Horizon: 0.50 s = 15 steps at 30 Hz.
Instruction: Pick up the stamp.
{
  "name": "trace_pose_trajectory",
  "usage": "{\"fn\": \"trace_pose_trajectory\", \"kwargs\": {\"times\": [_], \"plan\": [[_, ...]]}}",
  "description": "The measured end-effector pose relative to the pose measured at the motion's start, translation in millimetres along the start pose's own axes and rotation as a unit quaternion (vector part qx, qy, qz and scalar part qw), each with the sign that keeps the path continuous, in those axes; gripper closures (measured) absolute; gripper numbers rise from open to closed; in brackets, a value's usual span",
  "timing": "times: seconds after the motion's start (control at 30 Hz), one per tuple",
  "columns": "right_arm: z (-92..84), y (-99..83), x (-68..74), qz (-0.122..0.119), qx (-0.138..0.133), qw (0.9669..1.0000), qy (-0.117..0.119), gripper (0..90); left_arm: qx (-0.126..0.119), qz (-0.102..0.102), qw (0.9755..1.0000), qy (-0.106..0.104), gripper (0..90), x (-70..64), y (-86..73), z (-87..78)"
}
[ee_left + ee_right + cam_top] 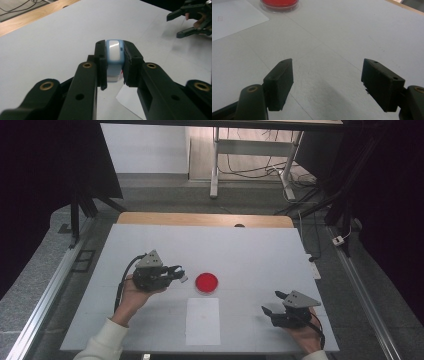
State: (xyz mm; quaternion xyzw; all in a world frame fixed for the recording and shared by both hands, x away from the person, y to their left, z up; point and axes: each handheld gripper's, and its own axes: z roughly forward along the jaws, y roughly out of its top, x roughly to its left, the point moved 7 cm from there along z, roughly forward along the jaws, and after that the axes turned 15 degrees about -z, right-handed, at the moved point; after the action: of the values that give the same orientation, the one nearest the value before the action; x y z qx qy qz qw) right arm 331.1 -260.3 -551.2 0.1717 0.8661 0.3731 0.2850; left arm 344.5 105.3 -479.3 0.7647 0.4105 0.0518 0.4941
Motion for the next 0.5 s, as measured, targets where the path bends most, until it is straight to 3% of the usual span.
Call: {"fn": "trace_pose_trajectory", "kwargs": {"times": [0.5], "plan": [[-1.2, 0.3, -0.7, 0.002, -0.003, 1.0000, -0.001, 25.1, 0.013, 0.007, 0.9995, -0.026, 75.6, -21.3, -4.9, 6.9]]}}
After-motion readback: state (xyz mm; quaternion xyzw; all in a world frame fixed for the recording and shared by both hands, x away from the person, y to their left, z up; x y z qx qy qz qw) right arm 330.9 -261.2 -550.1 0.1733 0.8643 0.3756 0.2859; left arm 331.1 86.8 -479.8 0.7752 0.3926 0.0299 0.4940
